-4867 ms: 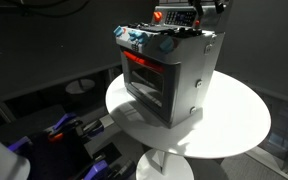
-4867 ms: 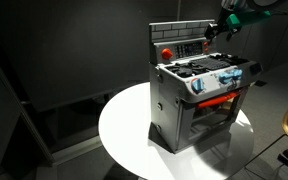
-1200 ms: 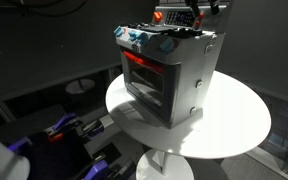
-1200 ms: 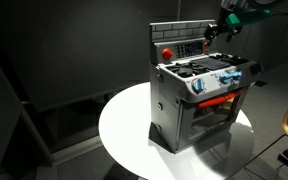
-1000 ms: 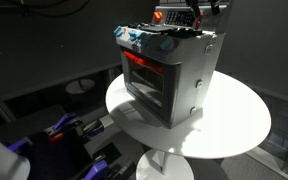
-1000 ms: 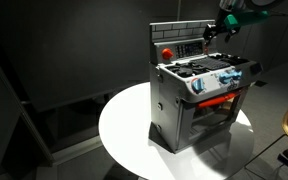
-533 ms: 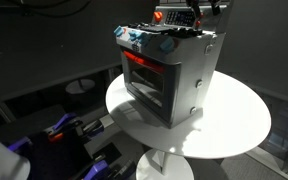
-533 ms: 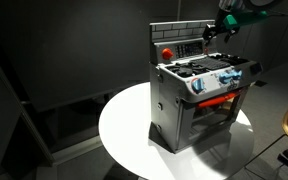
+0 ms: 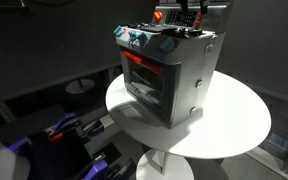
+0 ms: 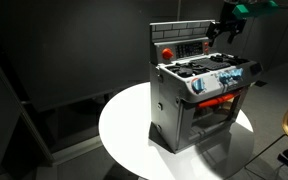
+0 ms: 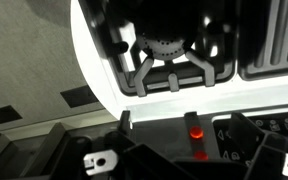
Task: Push the top right button on the toy stove
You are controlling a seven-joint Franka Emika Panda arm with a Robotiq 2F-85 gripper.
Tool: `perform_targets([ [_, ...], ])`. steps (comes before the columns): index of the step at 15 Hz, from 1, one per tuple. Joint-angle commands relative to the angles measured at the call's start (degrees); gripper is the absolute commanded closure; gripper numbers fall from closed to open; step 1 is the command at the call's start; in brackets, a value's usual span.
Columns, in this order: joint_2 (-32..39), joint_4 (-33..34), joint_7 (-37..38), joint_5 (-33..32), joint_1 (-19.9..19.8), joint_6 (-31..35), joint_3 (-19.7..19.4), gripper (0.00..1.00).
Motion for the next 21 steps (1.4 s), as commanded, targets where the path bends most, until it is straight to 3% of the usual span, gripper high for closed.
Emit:
perform_targets([
  [1, -5.16, -1.96, -5.95, 4.48, -0.36, -7.34, 0.86, 0.00],
  [10, -16.94, -7.09, -18.68, 9.96, -0.42, -23.52, 1.80, 0.00],
  [17, -25.42, -12.01, -24.42, 9.86, -0.35, -27.59, 1.77, 0.00],
  [18, -22.48, -10.03, -22.29, 8.89, -0.69, -26.67, 2.28, 0.00],
  [21, -23.12, -10.52, -22.44, 8.89, -0.69, -26.76, 2.29, 0.00],
])
